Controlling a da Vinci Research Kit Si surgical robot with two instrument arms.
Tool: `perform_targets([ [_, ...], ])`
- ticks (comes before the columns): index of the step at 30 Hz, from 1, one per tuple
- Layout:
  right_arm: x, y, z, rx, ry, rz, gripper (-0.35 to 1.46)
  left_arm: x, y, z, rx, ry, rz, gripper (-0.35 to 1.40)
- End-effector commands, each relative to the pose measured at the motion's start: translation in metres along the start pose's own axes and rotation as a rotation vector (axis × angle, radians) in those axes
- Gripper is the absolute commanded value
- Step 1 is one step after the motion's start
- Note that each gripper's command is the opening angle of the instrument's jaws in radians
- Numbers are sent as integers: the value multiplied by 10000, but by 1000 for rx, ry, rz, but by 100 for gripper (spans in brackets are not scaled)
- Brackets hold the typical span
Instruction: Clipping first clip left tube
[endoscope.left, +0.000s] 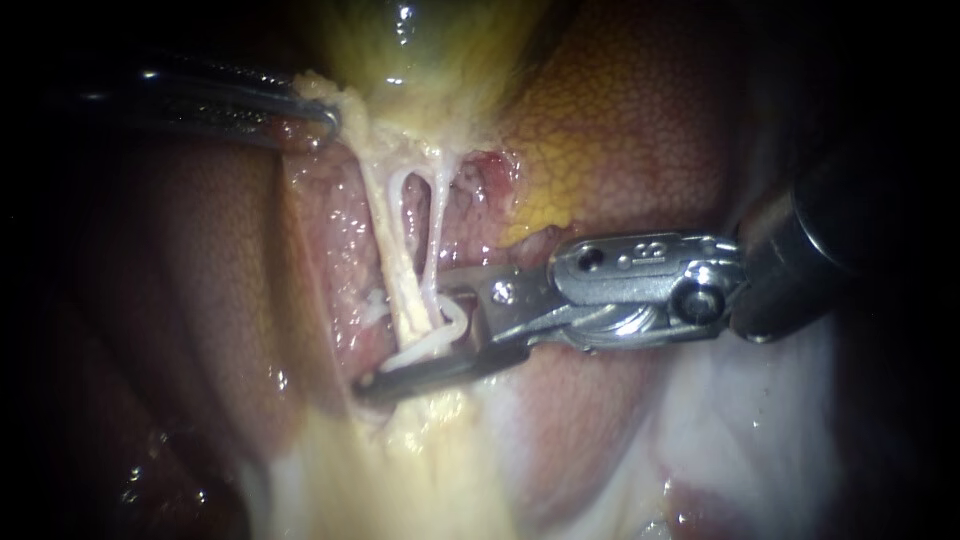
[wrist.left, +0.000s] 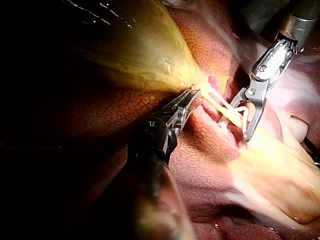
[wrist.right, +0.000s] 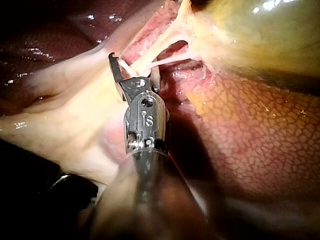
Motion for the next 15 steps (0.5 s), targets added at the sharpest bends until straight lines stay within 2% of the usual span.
perform_targets([
  [1,0,0,0,0,0,0,43,0,0,0,1,0,-1,-35],
  [11,2,0,-9,-10,-3,3,43,1,0,-2,2,1,0,-35],
  [15,4,4,-20,-22,1,6,43,2,1,-4,3,1,0,-35],
])
